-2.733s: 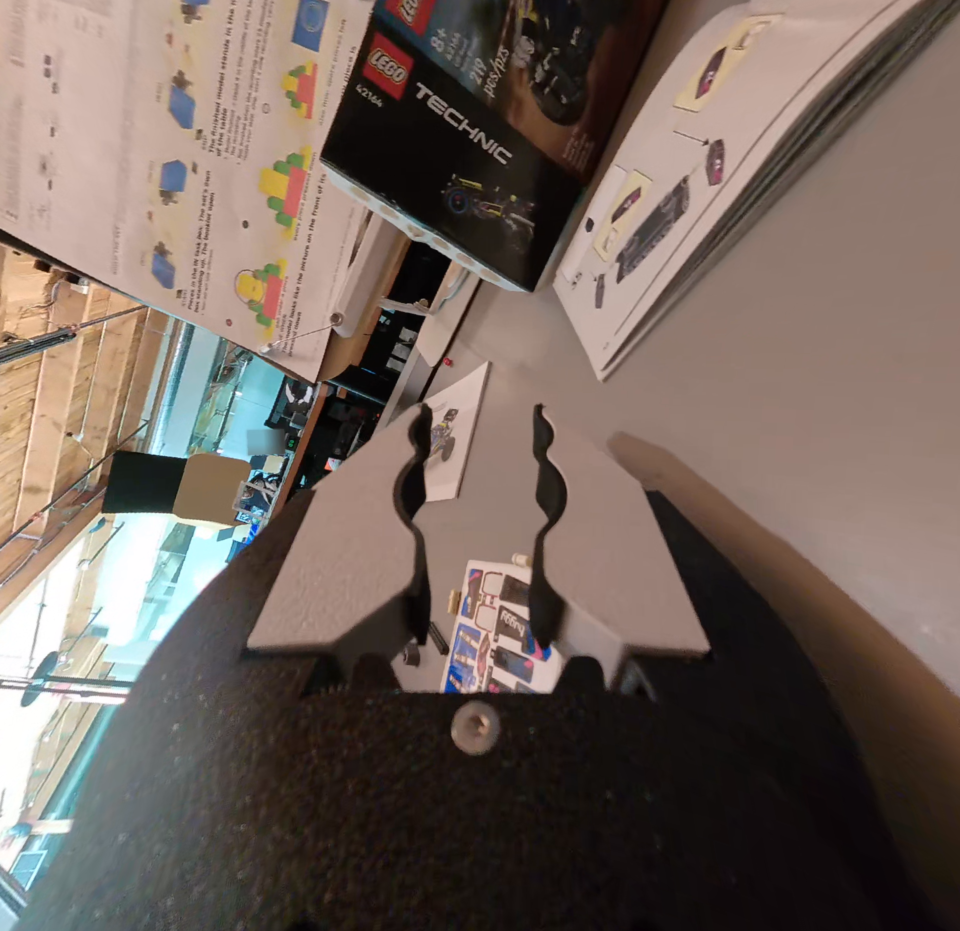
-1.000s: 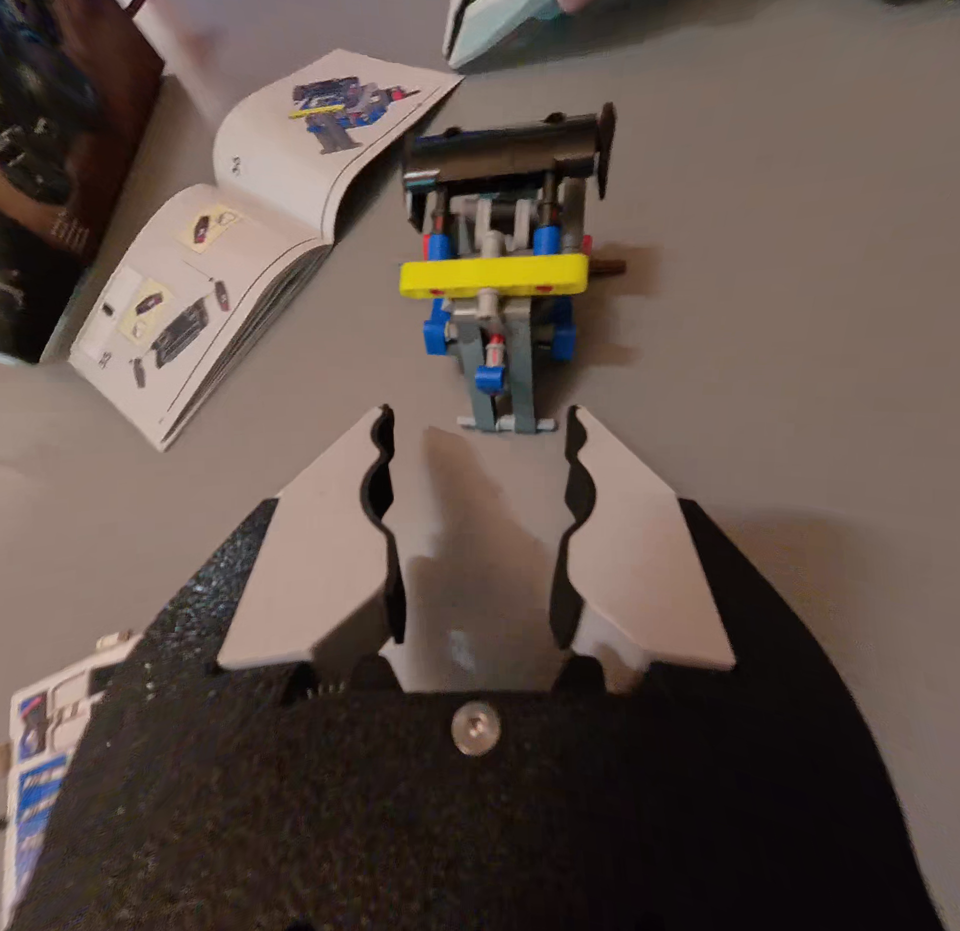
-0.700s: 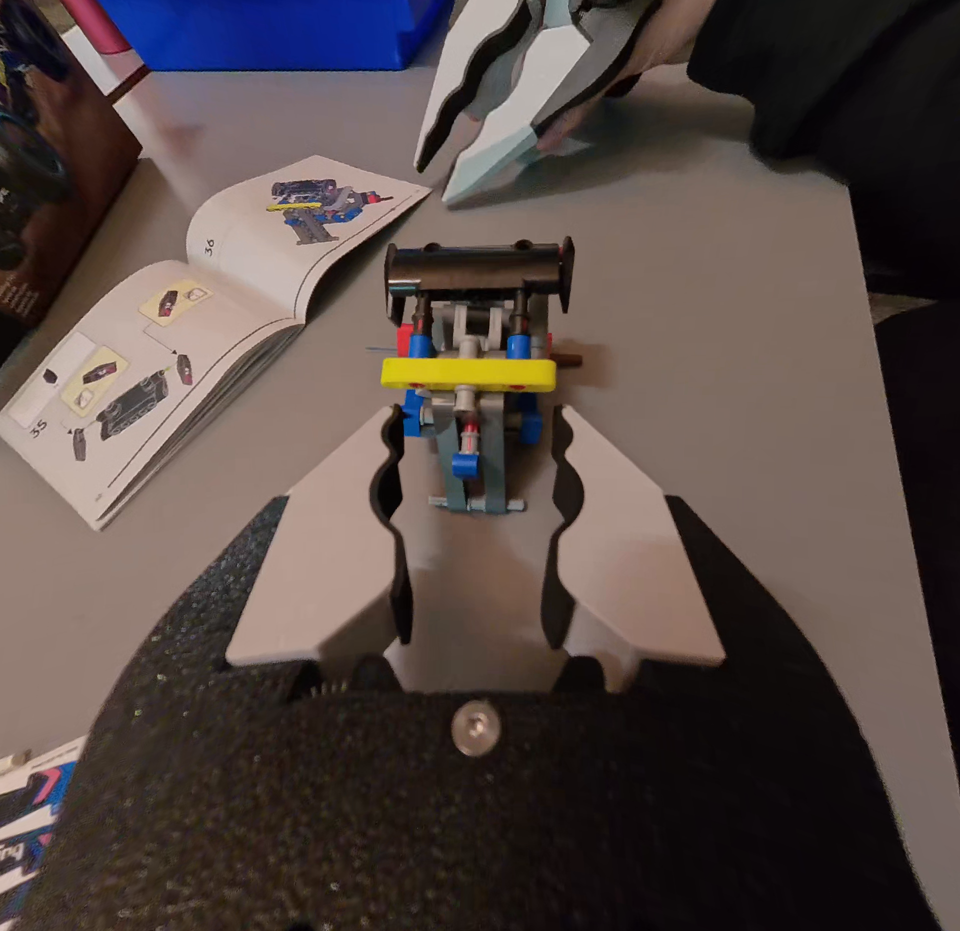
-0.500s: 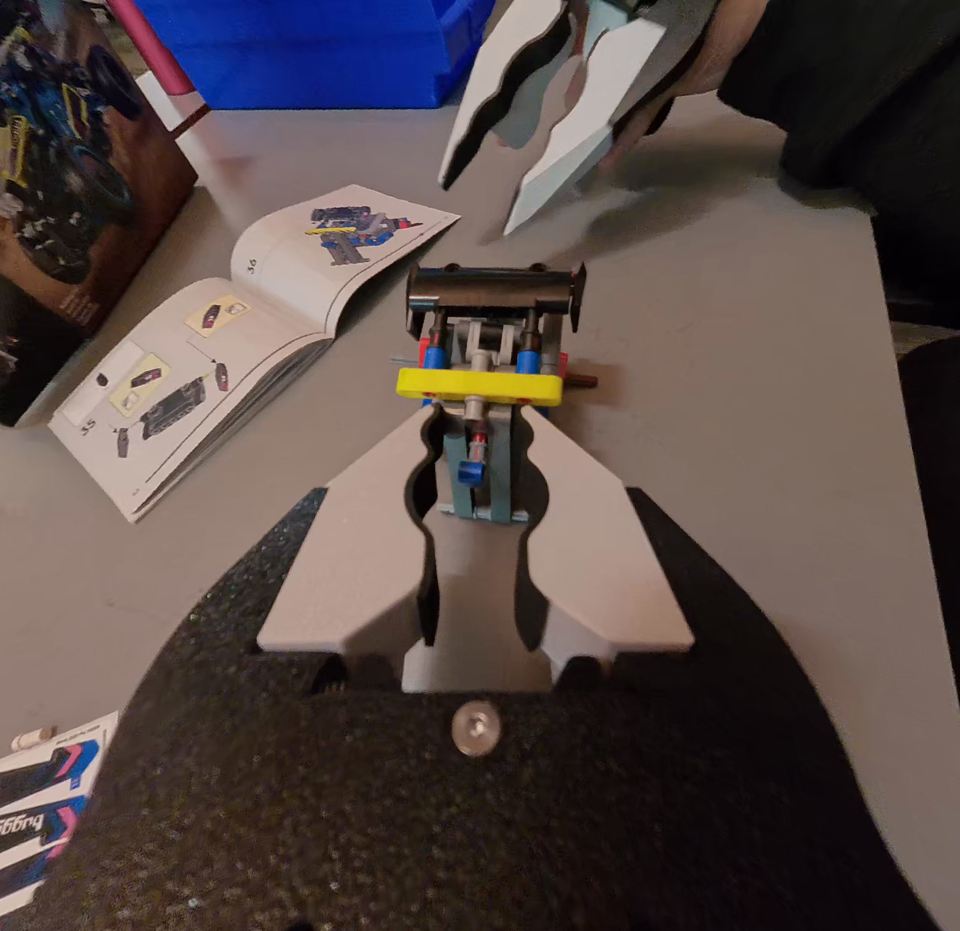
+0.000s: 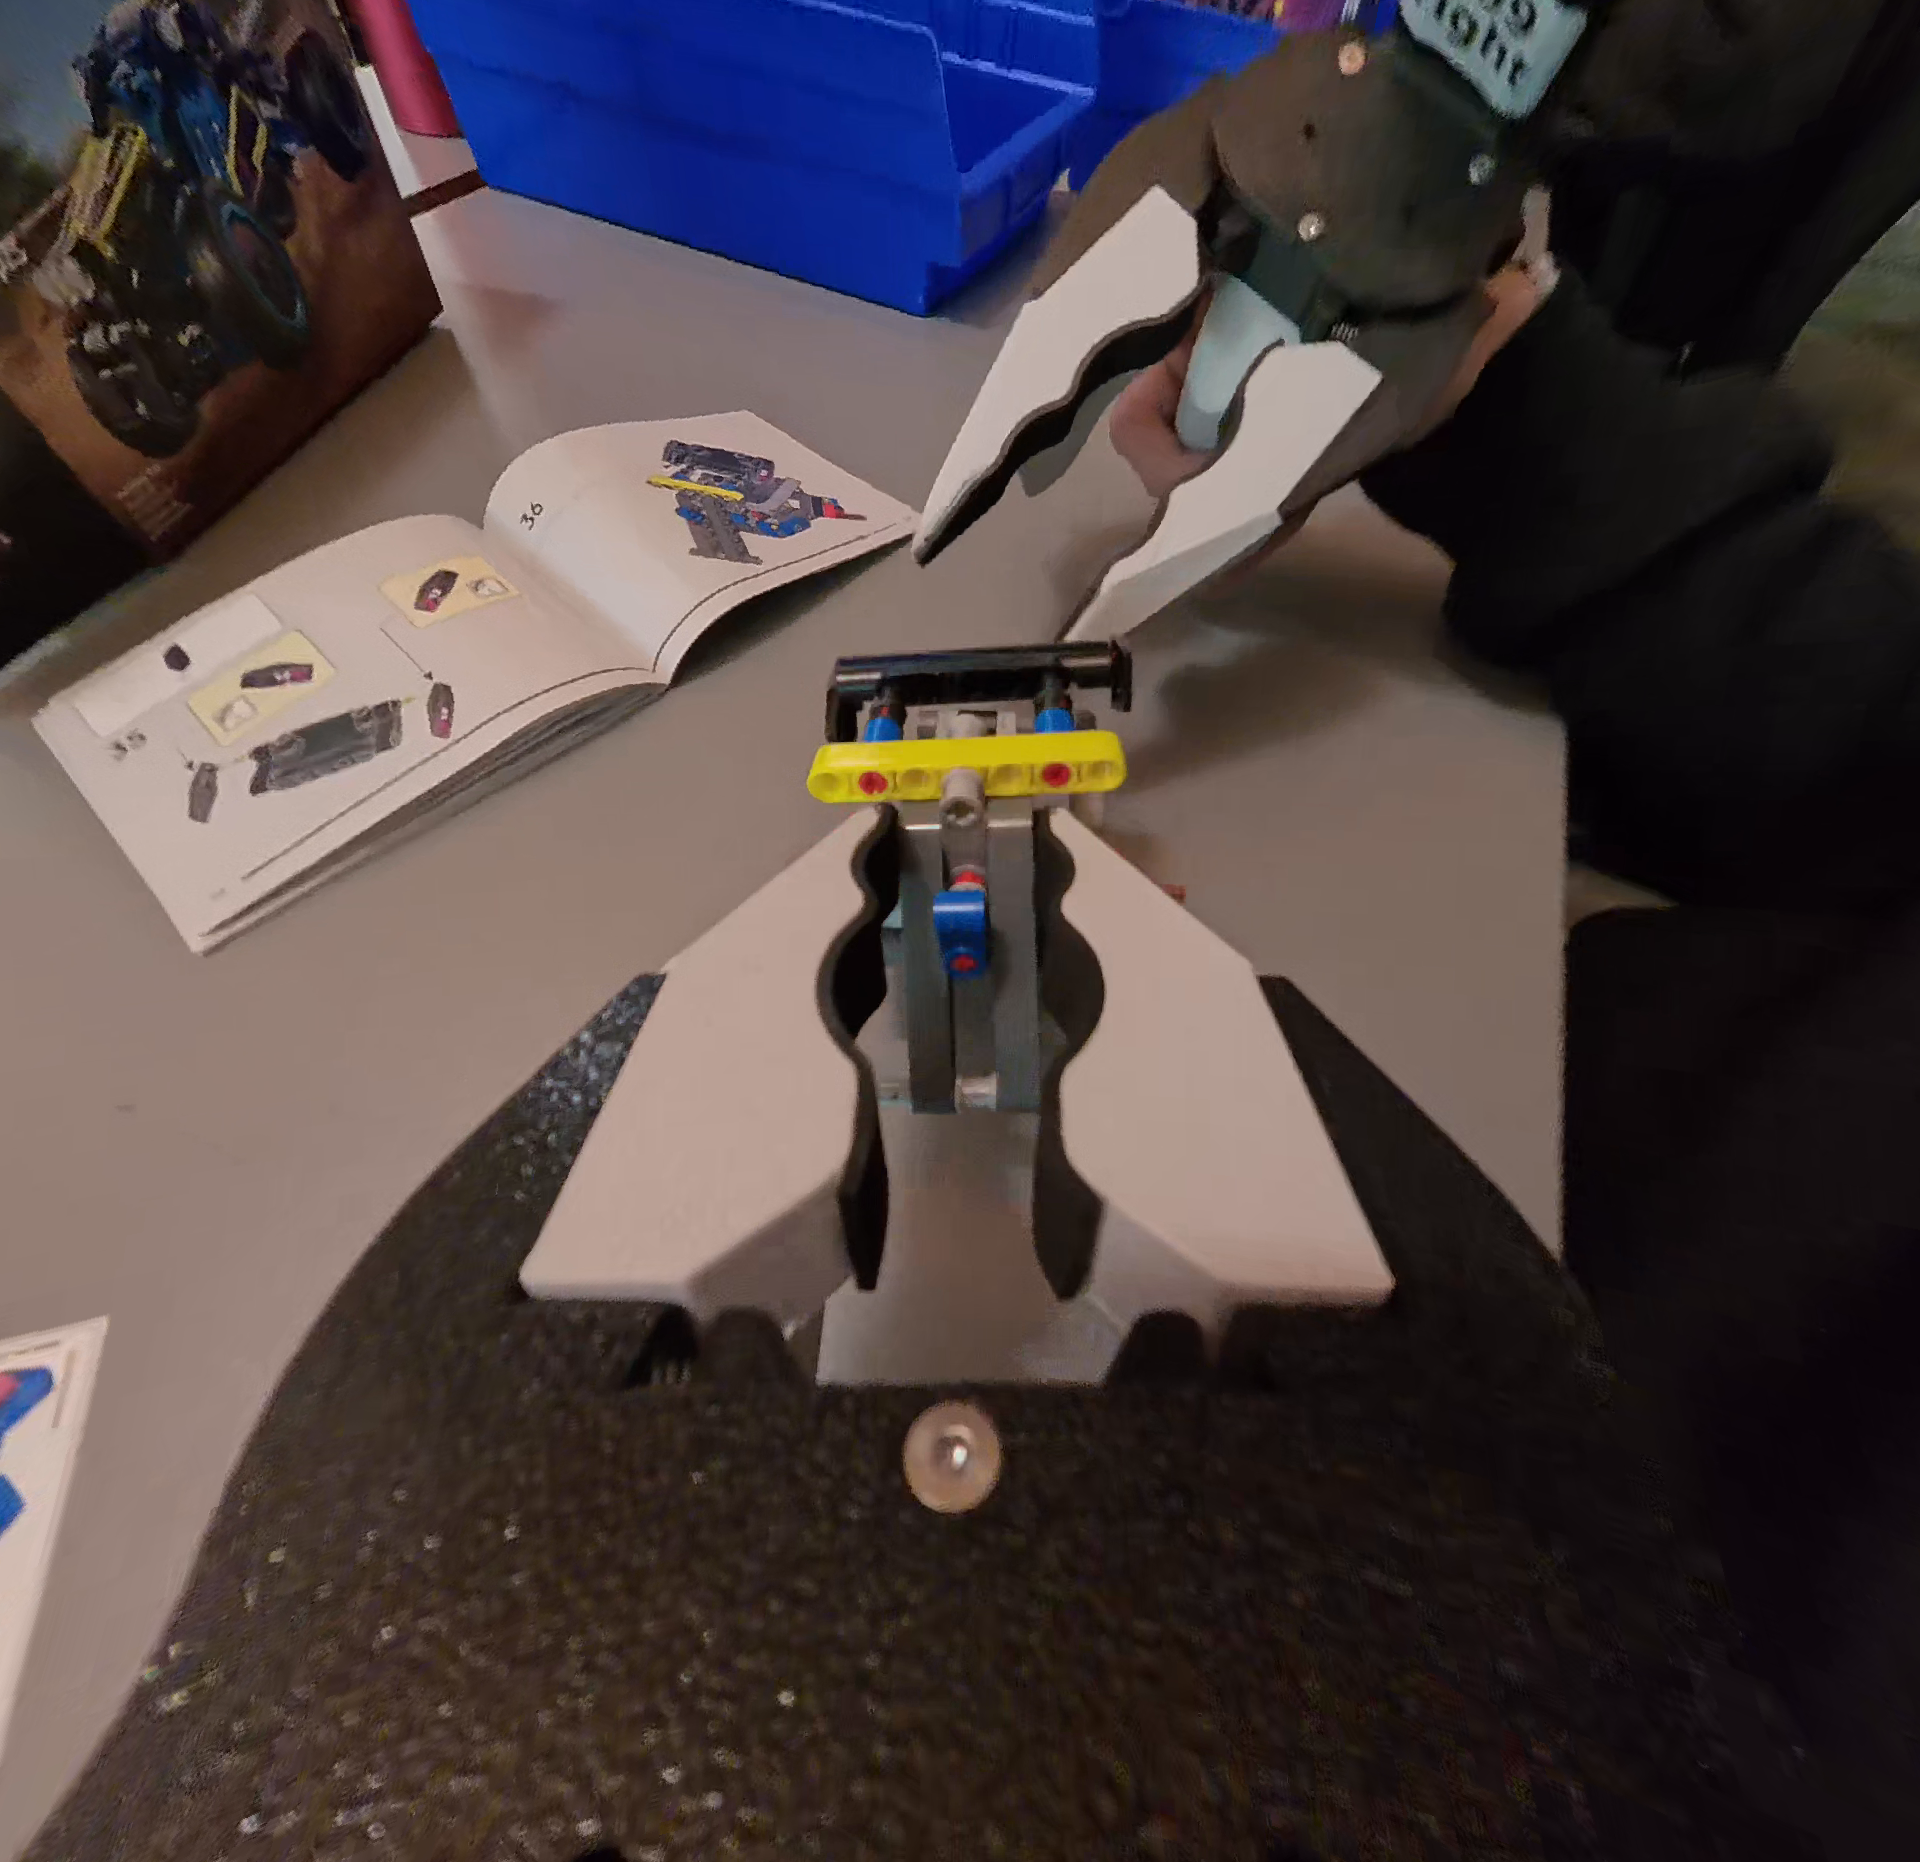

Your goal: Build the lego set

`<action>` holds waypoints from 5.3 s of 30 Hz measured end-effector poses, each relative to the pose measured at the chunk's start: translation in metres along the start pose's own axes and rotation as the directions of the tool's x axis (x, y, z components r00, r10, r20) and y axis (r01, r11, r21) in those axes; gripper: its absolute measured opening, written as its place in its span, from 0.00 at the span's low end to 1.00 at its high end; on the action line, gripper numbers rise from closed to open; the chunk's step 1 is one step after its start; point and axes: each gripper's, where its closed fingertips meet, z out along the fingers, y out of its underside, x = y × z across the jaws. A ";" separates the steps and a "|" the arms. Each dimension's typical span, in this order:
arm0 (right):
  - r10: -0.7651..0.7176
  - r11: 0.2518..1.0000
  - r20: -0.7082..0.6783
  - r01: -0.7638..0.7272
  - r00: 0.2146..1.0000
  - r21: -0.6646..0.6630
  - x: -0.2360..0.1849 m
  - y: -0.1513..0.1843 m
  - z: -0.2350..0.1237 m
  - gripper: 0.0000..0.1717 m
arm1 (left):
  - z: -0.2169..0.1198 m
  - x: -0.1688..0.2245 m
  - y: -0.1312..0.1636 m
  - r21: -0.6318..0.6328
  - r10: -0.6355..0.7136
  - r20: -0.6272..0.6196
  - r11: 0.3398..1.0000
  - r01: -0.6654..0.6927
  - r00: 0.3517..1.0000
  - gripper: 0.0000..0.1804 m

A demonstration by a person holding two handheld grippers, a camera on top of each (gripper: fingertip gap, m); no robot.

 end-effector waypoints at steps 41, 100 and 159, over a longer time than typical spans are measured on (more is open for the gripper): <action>-0.094 0.869 -0.156 0.158 0.983 0.470 -0.013 -0.145 -0.051 0.04 | -0.055 0.049 -0.096 0.171 -0.407 -0.386 0.851 0.497 0.828 0.16; -0.235 0.946 -0.215 0.274 0.948 0.175 -0.026 -0.140 -0.040 0.04 | -0.054 0.043 -0.093 0.046 0.523 0.138 0.845 -0.533 0.841 0.08; 0.454 0.768 0.208 -0.499 0.866 0.402 -0.097 -0.144 0.040 0.04 | -0.119 0.053 -0.010 0.204 -0.156 -0.338 0.951 0.234 0.928 0.07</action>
